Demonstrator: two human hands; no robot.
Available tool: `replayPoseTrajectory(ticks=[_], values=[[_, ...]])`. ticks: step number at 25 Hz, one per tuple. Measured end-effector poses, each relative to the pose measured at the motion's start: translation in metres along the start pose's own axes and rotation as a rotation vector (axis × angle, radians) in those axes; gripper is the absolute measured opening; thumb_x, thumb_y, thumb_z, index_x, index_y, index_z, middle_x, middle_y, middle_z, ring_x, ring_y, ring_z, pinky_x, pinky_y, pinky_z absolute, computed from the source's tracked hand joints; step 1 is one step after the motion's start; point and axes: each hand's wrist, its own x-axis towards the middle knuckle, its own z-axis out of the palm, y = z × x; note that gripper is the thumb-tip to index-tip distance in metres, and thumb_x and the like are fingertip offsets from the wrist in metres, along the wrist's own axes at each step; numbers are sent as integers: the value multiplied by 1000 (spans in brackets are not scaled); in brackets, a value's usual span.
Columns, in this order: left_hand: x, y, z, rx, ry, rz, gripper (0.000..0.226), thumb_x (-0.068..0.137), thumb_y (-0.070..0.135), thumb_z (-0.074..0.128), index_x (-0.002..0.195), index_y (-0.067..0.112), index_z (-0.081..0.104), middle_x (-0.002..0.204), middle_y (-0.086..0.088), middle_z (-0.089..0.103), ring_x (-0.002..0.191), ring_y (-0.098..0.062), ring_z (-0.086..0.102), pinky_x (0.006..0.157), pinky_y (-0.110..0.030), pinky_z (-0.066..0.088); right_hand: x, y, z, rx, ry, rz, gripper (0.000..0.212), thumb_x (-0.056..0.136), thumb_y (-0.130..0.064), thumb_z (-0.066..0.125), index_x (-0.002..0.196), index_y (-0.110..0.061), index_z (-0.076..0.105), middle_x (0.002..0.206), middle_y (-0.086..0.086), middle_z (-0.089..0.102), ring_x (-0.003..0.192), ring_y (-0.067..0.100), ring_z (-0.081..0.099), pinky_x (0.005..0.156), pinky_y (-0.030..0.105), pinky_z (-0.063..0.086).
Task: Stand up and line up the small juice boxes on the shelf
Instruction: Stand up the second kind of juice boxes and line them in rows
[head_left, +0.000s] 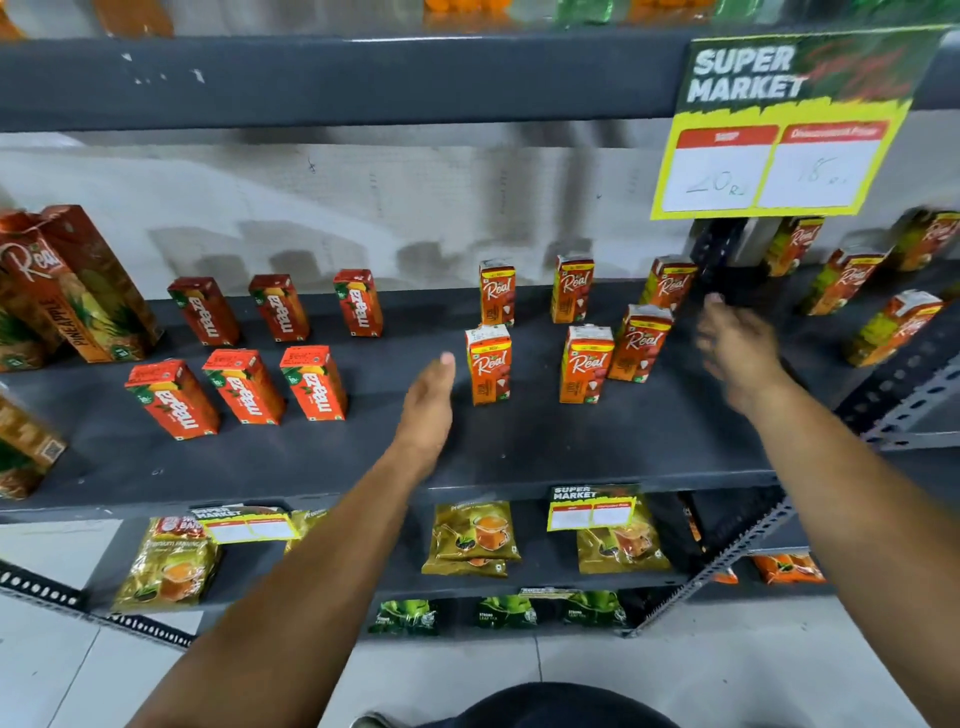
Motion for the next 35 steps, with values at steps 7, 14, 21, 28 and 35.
replayPoseTrajectory(ticks=[7, 14, 21, 28, 35], values=[[16, 8, 47, -129, 63, 52, 48, 97, 55, 36, 124, 20, 55, 111, 0, 64, 99, -11, 61, 86, -24, 47, 8, 13, 47, 51, -83, 49, 50, 85, -52, 61, 127, -25, 57, 121, -3, 62, 106, 14, 59, 75, 28, 43], [31, 0, 59, -131, -42, 67, 55, 91, 60, 46, 125, 18, 59, 118, -6, 66, 107, -17, 63, 97, -36, 48, 0, 25, 53, 167, -77, 112, 16, 88, -35, 58, 100, -24, 61, 98, 3, 67, 96, 21, 64, 72, 32, 47], [25, 1, 87, -143, -114, 122, 49, 93, 56, 46, 124, 21, 58, 119, -2, 66, 110, -14, 61, 92, -29, 49, -23, 30, 65, 202, -36, 133, 23, 87, -43, 58, 107, -33, 56, 110, 3, 64, 101, 20, 62, 81, 37, 50], [26, 5, 88, -132, -201, 126, 50, 87, 53, 52, 124, 20, 54, 114, 5, 64, 106, -9, 61, 77, -14, 49, -18, 41, 60, 166, -128, 110, 77, 76, -69, 59, 138, -26, 44, 131, 4, 58, 115, 20, 59, 94, 39, 48], [62, -3, 65, 287, -366, 200, 91, 48, 15, 96, 126, 22, 48, 120, 3, 64, 115, -16, 59, 99, -36, 46, 14, 46, 24, -330, -634, -76, 84, 58, -44, 88, 130, -22, 50, 125, -3, 63, 115, 10, 59, 100, 35, 47]])
